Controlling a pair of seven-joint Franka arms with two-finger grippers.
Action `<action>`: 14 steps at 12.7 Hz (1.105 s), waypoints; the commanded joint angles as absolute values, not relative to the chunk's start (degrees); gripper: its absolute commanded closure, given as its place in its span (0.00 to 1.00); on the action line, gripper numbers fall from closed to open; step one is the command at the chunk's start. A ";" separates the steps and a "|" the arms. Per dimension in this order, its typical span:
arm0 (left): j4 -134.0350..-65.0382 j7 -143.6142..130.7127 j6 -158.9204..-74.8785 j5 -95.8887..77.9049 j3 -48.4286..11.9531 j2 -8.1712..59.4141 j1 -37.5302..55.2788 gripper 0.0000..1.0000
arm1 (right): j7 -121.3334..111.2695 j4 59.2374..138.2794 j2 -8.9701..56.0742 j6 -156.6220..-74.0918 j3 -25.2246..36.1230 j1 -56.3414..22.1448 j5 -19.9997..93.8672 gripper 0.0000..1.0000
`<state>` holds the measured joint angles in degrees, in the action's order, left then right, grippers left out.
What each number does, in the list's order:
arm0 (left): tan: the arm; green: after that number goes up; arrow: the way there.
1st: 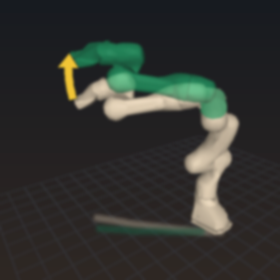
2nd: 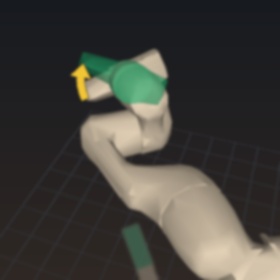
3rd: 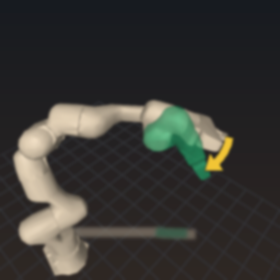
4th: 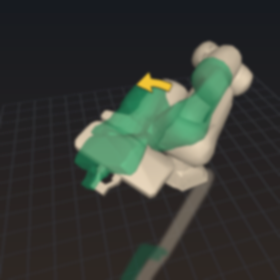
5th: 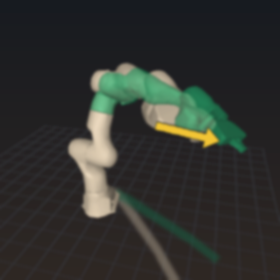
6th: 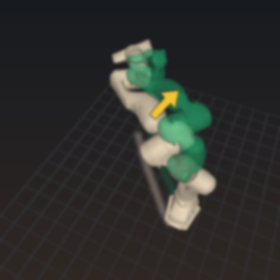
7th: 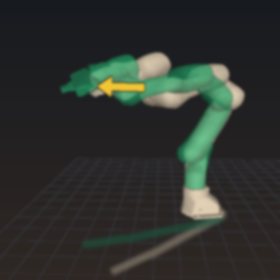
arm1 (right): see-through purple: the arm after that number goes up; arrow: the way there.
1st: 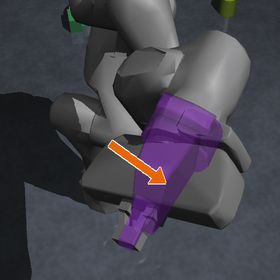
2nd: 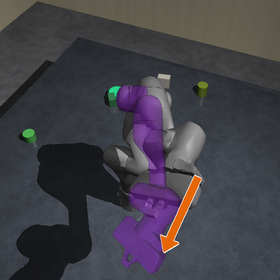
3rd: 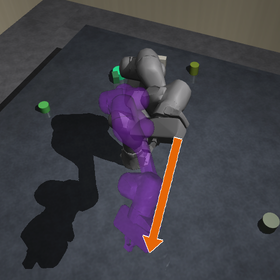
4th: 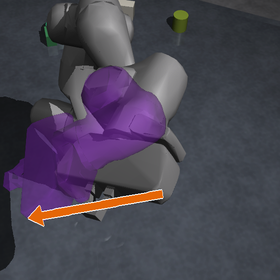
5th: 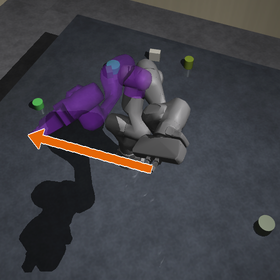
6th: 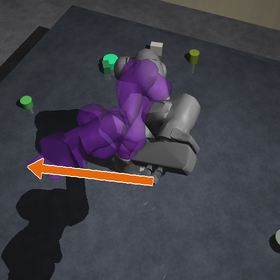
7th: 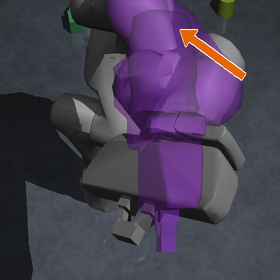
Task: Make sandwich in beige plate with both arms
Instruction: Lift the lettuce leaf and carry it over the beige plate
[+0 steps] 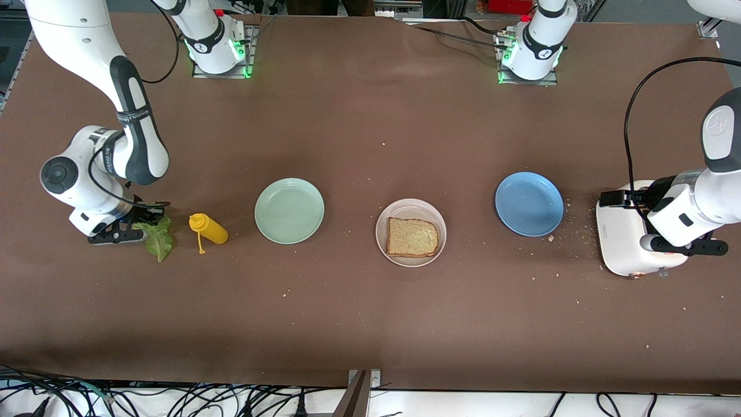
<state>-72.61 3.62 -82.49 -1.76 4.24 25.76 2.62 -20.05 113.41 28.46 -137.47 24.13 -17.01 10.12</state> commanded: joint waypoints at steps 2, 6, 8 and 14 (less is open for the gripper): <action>-72.86 4.22 -82.09 0.70 4.04 25.40 2.99 0.00 | -21.01 106.02 26.02 -124.05 24.87 -17.05 10.72 1.00; -72.86 4.22 -82.09 0.62 4.04 25.40 2.99 0.00 | -19.35 93.55 25.58 -107.09 25.31 -17.05 10.90 1.00; -72.86 4.22 -82.09 0.53 4.04 25.40 2.99 0.00 | -14.18 86.78 25.66 -98.57 24.79 -17.40 10.90 1.00; -72.86 4.04 -82.09 0.53 4.04 25.40 3.08 0.00 | 7.77 78.32 25.66 -92.20 22.50 -23.88 17.04 1.00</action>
